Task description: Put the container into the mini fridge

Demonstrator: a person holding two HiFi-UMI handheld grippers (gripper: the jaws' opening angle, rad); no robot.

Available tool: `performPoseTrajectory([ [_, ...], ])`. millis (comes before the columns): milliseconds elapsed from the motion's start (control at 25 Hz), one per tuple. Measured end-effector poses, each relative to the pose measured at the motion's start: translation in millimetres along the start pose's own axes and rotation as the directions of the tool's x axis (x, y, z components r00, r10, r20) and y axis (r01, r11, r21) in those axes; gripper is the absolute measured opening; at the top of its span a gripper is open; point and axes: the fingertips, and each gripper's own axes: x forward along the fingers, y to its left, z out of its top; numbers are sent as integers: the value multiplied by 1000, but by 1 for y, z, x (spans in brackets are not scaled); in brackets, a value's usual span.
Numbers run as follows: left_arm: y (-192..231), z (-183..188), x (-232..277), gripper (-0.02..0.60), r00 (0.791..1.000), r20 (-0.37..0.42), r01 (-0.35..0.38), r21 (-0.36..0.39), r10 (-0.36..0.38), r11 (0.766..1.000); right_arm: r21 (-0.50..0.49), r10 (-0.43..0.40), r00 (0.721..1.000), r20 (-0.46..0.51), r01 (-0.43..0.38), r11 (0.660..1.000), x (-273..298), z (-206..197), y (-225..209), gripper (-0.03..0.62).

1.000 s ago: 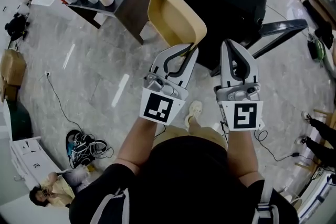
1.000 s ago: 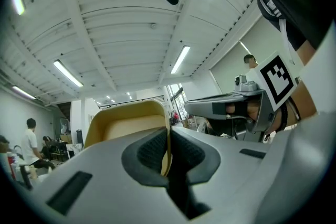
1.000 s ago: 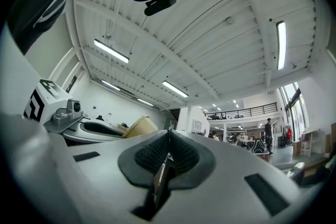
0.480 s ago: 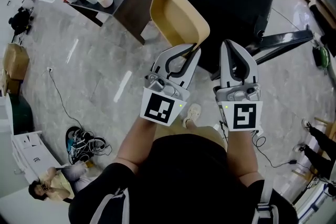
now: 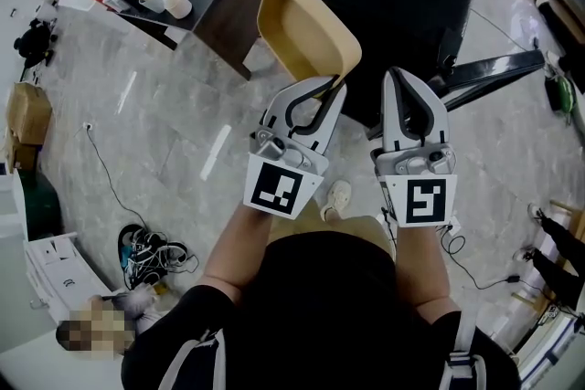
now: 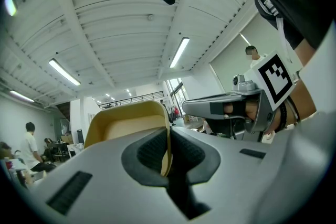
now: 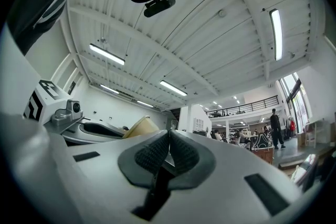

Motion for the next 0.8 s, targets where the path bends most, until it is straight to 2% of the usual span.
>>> performPoseTrajectory([
  [320, 1, -17, 2, 34, 999, -26, 30, 19, -30, 999, 4, -8, 1000, -24, 8, 1000, 10, -13, 2, 37],
  [560, -9, -58, 7, 34, 994, -84, 73, 0, -73, 997, 29, -8, 998, -66, 10, 1000, 17, -42, 3, 37],
  [680, -19, -81, 11, 34, 986, -115, 123, -5, -122, 992, 39, -19, 995, -94, 23, 999, 17, -59, 0, 37],
  [800, -30, -109, 14, 34, 966, -178, 197, 21, -190, 980, 41, -27, 991, -131, 32, 999, 16, -77, -2, 37],
])
